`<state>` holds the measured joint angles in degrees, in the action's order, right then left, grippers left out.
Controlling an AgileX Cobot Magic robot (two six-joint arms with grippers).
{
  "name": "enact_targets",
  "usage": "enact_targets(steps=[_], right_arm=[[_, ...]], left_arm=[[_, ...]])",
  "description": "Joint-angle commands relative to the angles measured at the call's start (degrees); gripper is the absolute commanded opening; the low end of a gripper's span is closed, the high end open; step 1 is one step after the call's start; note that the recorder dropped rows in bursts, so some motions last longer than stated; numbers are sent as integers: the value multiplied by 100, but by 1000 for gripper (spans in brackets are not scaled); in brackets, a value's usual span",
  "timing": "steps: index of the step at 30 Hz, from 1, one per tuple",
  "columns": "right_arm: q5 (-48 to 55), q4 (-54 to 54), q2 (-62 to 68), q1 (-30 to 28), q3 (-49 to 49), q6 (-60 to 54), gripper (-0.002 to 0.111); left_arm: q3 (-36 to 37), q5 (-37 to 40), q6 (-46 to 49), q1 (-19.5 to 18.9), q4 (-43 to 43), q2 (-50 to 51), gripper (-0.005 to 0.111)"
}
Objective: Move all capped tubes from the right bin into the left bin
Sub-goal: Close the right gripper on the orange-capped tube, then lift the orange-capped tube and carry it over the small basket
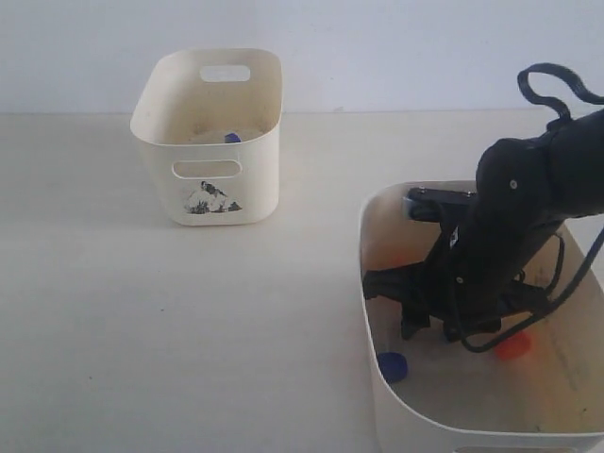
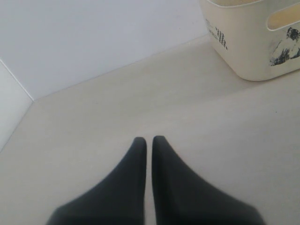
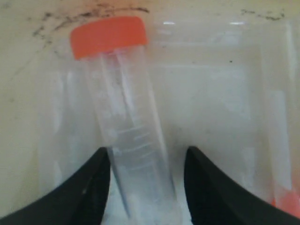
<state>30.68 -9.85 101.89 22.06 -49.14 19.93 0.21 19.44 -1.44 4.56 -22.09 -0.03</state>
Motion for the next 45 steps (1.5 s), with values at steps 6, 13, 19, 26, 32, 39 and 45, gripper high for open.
enact_targets(steps=[6, 13, 19, 26, 32, 39, 45], right_arm=[[-80, -161, 135, 20, -15, -14, 19], [802, -138, -16, 20, -15, -324, 0], [1409, -138, -793, 20, -15, -491, 0], [1497, -148, -2238, 20, -15, -532, 0], [569, -148, -3375, 20, -15, -932, 0], [-1316, -874, -3493, 61, -15, -2187, 0], [-3068, -1103, -2755, 513, -15, -2658, 0]], left_arm=[[-21, -18, -54, 31, 16, 3, 4], [-21, -18, -54, 31, 16, 3, 4], [-21, -18, -54, 31, 16, 3, 4], [-21, -18, -54, 31, 16, 3, 4], [-21, -18, -54, 31, 16, 3, 4], [-21, -18, -54, 31, 16, 3, 4], [-21, -18, -54, 31, 16, 3, 4]])
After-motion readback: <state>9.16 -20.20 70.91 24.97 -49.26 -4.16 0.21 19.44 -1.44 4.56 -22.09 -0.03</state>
